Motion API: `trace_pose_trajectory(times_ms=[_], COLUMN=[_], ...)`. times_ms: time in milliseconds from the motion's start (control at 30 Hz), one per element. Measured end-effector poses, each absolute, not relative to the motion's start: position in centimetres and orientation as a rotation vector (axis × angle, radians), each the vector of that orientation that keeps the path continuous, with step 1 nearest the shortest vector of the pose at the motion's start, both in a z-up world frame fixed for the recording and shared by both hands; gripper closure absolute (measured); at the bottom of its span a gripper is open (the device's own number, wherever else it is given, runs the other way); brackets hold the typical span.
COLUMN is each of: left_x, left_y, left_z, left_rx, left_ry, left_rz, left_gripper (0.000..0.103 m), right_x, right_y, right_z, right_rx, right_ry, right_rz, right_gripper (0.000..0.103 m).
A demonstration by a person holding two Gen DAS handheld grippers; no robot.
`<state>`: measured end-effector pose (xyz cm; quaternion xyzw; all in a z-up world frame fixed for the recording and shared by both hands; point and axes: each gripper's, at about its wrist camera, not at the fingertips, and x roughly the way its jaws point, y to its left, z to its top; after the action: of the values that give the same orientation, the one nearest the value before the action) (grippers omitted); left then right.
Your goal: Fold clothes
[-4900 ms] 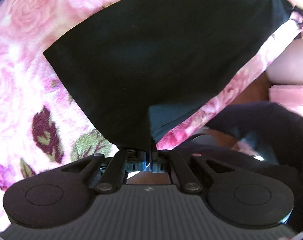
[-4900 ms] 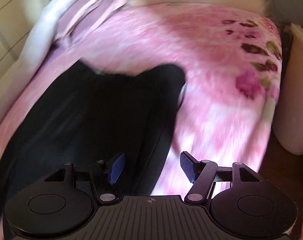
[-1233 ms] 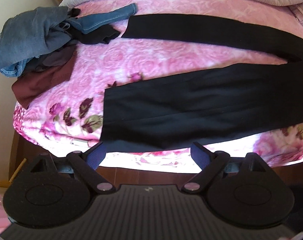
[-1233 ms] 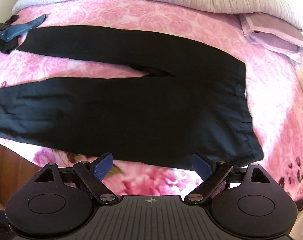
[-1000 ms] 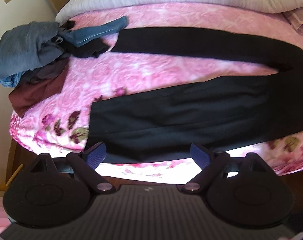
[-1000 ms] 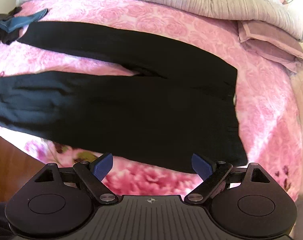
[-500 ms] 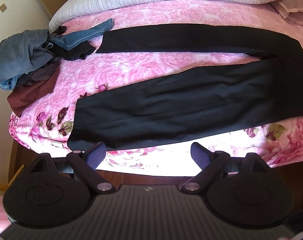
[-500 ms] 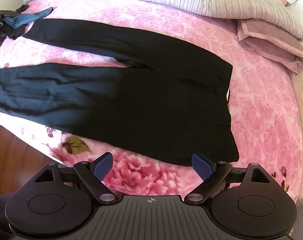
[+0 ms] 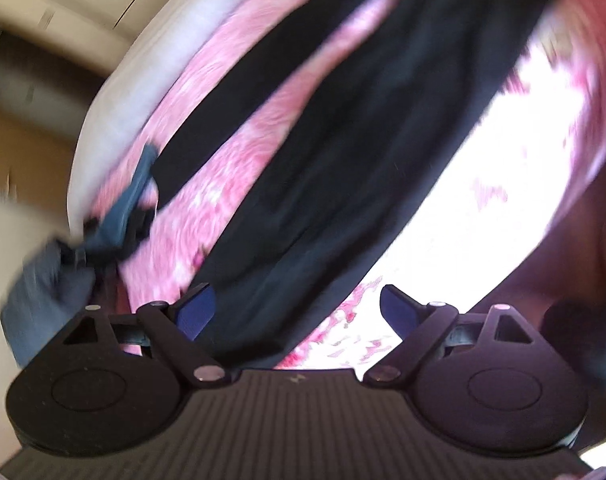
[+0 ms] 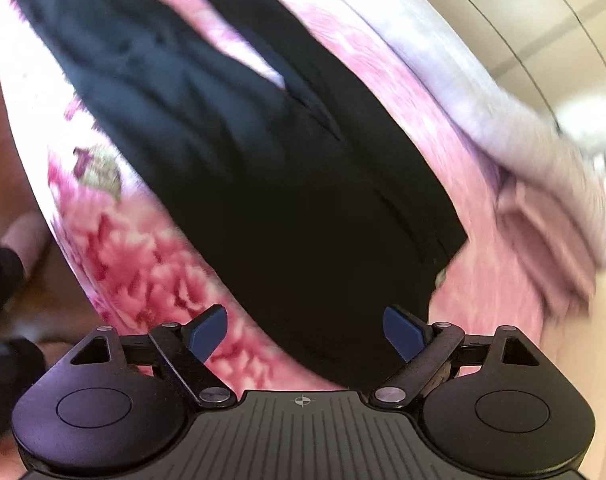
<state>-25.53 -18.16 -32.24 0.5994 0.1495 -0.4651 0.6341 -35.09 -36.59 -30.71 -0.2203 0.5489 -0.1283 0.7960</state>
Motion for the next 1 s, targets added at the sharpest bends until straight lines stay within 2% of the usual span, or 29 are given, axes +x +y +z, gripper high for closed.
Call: trace_pose_trajectory(times_ms=[67, 200, 467, 767, 833, 1000], left_x=[-25.3, -24.6, -24.1, -19.2, -18.2, -16.4], left_y=[-18.3, -19.0, -20.1, -19.3, -19.2, -19.0], left_z=[-34.6, -39.0, -43.6, -44.3, -44.4, -44.7], left_rx=[1.412, 1.455, 1.504, 1.504, 1.503, 1.509], left_ry=[0.298, 0.251, 0.097, 0.074, 0.069, 0.069], left_rz=[-1.076, -1.09, -1.117, -1.018, -0.996, -0.939], left_gripper=[0.019, 0.032, 0.032, 0.032, 0.031, 0.031], right_x=[-34.5, -32.4, -28.1, -27.0, -27.8, -31.7], right_y=[-35.8, -34.6, -31.1, -28.8, -30.0, -37.5], right_z=[-32.3, -35.3, -40.1, -44.0, -44.4, -45.6], right_rx=[-0.527, -0.587, -0.688, -0.815, -0.844, -0.915], right_ry=[1.168, 1.142, 1.042, 0.903, 0.911, 1.065], right_rz=[-0.246, -0.2, -0.147, -0.07, -0.108, -0.291], right_gripper=[0.014, 0.014, 0.014, 0.014, 0.014, 0.014])
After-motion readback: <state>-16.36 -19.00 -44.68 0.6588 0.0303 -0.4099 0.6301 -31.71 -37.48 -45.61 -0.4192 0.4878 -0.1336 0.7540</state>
